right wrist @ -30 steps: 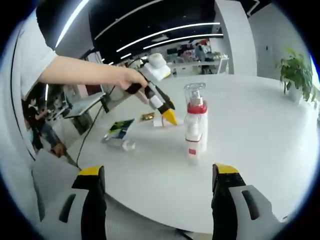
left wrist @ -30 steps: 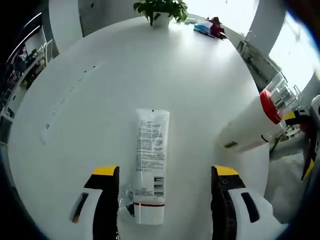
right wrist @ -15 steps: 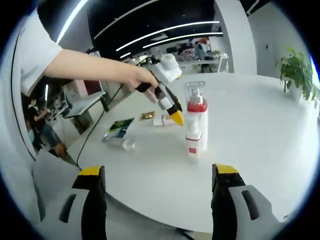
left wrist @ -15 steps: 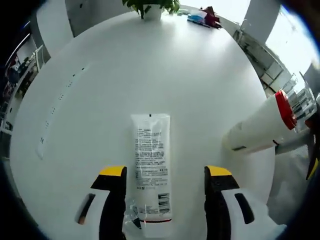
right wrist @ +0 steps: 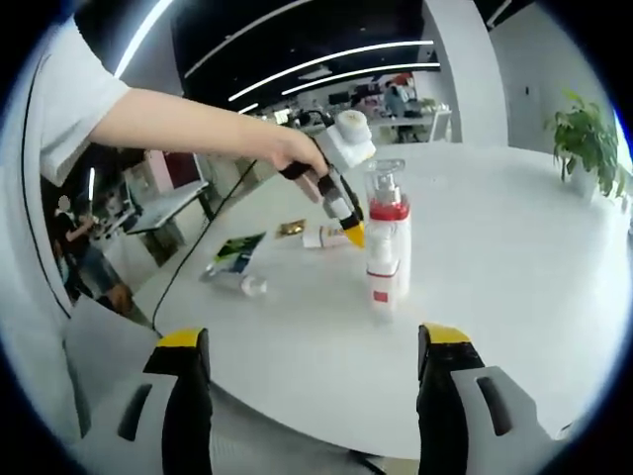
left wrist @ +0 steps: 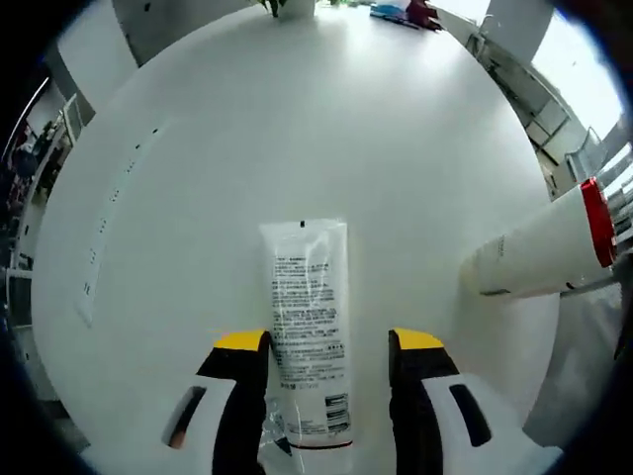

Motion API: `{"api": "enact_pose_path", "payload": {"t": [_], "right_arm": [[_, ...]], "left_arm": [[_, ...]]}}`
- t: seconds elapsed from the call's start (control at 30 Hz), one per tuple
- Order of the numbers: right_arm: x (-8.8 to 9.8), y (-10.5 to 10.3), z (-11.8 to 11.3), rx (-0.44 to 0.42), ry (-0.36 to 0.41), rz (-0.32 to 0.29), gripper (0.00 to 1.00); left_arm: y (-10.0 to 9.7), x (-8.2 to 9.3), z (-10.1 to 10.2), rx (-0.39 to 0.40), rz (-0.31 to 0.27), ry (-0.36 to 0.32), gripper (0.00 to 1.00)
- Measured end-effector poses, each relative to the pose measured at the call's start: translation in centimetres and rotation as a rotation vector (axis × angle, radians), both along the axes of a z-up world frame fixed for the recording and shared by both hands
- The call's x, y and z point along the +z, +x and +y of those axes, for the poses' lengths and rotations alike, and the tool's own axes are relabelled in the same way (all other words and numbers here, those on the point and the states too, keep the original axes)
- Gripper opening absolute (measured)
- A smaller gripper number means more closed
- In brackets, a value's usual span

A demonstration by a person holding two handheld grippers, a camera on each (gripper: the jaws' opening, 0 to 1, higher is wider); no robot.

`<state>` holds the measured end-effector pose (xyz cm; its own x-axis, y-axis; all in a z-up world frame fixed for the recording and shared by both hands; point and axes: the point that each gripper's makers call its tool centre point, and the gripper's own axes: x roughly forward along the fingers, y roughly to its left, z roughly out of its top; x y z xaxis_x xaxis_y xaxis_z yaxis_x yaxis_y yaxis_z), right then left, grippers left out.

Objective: Arrange the skincare products in the storage area until every visible bottle or jar stands upright without overlapping.

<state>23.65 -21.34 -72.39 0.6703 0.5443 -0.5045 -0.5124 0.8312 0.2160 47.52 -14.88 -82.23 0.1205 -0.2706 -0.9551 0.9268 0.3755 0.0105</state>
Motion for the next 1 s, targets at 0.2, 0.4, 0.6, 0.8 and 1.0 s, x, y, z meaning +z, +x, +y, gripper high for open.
{"api": "enact_pose_path", "payload": {"t": [0.2,0.4,0.6,0.8,1.0], "right_arm": [[0.0,0.0,0.0,-0.002,0.002,0.000,0.86],[0.0,0.0,-0.1,-0.004,0.003,0.001,0.86],[0.0,0.0,-0.1,-0.004,0.001,0.002,0.86],[0.0,0.1,-0.1,-0.002,0.000,0.000,0.85],[0.0,0.1,0.0,0.002,0.000,-0.003,0.85]], "left_arm": [[1.5,-0.3,0.5,0.010,-0.042,0.009,0.35],[0.6,0.0,0.6,0.044,-0.046,-0.017,0.34],[1.4,-0.5,0.7,0.039,-0.052,-0.006,0.34],[0.8,-0.2,1.1,0.035,-0.054,-0.004,0.34],[0.7,0.6,1.3,0.043,-0.050,-0.023,0.33]]}}
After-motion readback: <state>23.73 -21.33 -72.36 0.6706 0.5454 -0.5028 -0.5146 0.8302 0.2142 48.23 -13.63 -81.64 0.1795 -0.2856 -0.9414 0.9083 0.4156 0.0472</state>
